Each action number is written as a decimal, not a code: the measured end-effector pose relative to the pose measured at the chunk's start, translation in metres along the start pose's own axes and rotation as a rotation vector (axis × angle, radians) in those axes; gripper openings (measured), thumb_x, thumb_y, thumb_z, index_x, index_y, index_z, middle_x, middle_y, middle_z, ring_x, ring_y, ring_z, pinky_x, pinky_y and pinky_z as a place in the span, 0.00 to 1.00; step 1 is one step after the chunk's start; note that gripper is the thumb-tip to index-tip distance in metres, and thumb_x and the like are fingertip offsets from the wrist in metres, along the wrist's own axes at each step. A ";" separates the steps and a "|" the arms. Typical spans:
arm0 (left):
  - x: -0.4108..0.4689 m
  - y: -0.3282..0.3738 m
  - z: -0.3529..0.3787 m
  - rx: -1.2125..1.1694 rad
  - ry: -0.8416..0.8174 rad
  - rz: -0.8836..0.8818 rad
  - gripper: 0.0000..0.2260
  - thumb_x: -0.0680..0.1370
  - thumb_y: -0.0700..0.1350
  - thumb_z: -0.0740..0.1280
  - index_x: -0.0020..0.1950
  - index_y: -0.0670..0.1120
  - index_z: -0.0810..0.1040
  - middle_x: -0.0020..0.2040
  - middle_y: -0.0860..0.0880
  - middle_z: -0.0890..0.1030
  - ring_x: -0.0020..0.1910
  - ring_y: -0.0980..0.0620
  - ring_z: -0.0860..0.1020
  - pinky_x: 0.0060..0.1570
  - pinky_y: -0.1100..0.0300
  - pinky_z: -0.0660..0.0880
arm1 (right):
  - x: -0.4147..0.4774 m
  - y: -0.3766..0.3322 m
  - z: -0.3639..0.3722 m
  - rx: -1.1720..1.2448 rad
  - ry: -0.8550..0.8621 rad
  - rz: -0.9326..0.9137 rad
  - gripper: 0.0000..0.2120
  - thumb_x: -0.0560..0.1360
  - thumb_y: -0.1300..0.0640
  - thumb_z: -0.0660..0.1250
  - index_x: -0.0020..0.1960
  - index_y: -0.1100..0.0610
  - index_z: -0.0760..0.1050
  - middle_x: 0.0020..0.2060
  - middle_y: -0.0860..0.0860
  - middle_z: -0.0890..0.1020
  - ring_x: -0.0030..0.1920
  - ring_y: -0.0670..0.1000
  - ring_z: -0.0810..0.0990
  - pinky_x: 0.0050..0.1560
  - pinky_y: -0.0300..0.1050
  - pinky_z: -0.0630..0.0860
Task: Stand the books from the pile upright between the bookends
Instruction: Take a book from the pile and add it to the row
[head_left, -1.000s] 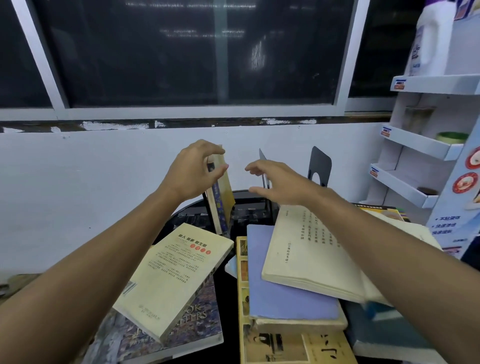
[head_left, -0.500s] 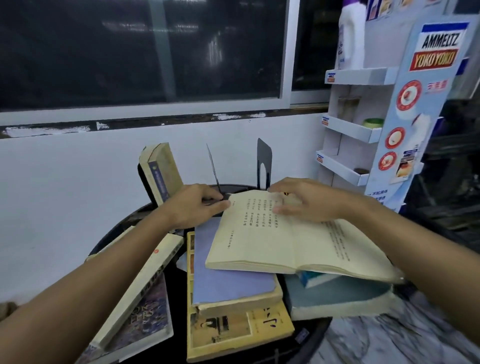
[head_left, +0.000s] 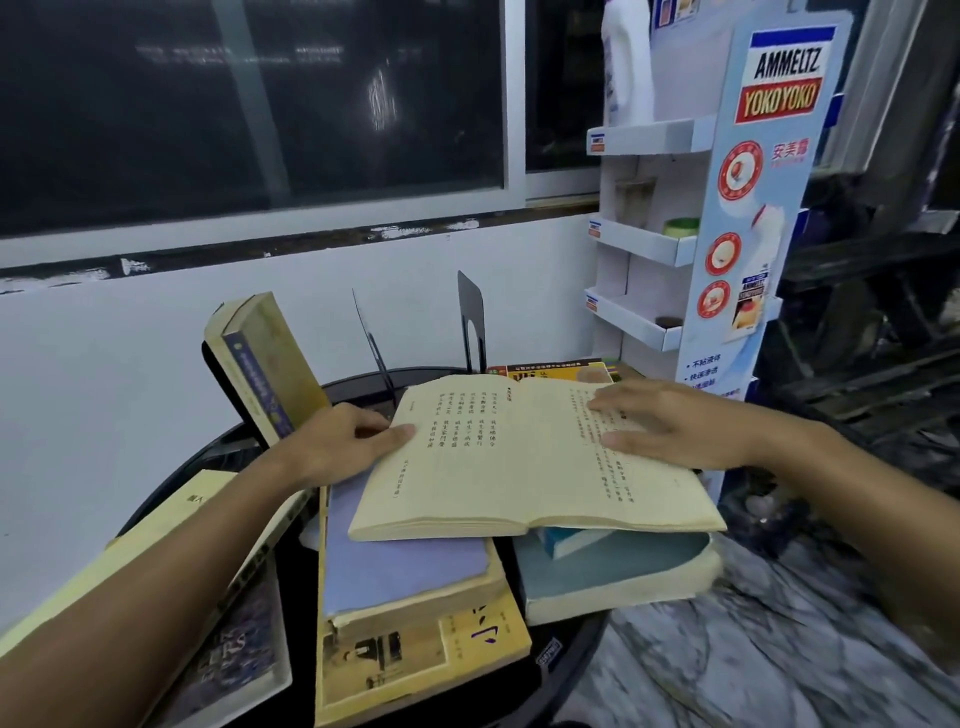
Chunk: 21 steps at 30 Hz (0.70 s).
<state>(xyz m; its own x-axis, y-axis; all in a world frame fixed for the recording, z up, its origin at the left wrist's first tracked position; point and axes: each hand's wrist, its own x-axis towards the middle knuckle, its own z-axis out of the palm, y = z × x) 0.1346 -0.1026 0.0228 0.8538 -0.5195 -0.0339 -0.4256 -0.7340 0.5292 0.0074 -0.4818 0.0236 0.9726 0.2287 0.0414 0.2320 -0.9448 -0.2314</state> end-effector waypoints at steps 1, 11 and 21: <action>0.000 0.001 -0.001 -0.020 0.014 0.001 0.24 0.72 0.70 0.61 0.50 0.54 0.87 0.48 0.59 0.86 0.50 0.58 0.83 0.51 0.59 0.78 | -0.005 0.005 -0.001 0.013 -0.007 0.025 0.29 0.79 0.37 0.61 0.76 0.46 0.66 0.73 0.38 0.66 0.67 0.33 0.63 0.63 0.26 0.62; -0.007 0.038 -0.030 -0.220 0.202 0.143 0.11 0.85 0.47 0.62 0.54 0.55 0.85 0.49 0.67 0.85 0.49 0.64 0.82 0.51 0.67 0.78 | -0.005 0.004 -0.021 0.033 0.051 0.021 0.27 0.74 0.30 0.60 0.71 0.35 0.68 0.65 0.25 0.68 0.64 0.31 0.68 0.66 0.41 0.70; 0.009 0.105 -0.026 -0.291 0.189 0.380 0.19 0.83 0.39 0.58 0.61 0.58 0.83 0.59 0.63 0.83 0.58 0.68 0.79 0.60 0.67 0.71 | 0.005 -0.033 -0.049 0.097 0.243 -0.051 0.22 0.79 0.35 0.60 0.69 0.42 0.74 0.66 0.36 0.76 0.65 0.39 0.73 0.67 0.44 0.71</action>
<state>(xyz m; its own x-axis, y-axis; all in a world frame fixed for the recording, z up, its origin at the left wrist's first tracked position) 0.1047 -0.1732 0.1000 0.7058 -0.6180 0.3463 -0.6383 -0.3428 0.6892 0.0058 -0.4613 0.0793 0.9371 0.2012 0.2854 0.2899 -0.9039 -0.3146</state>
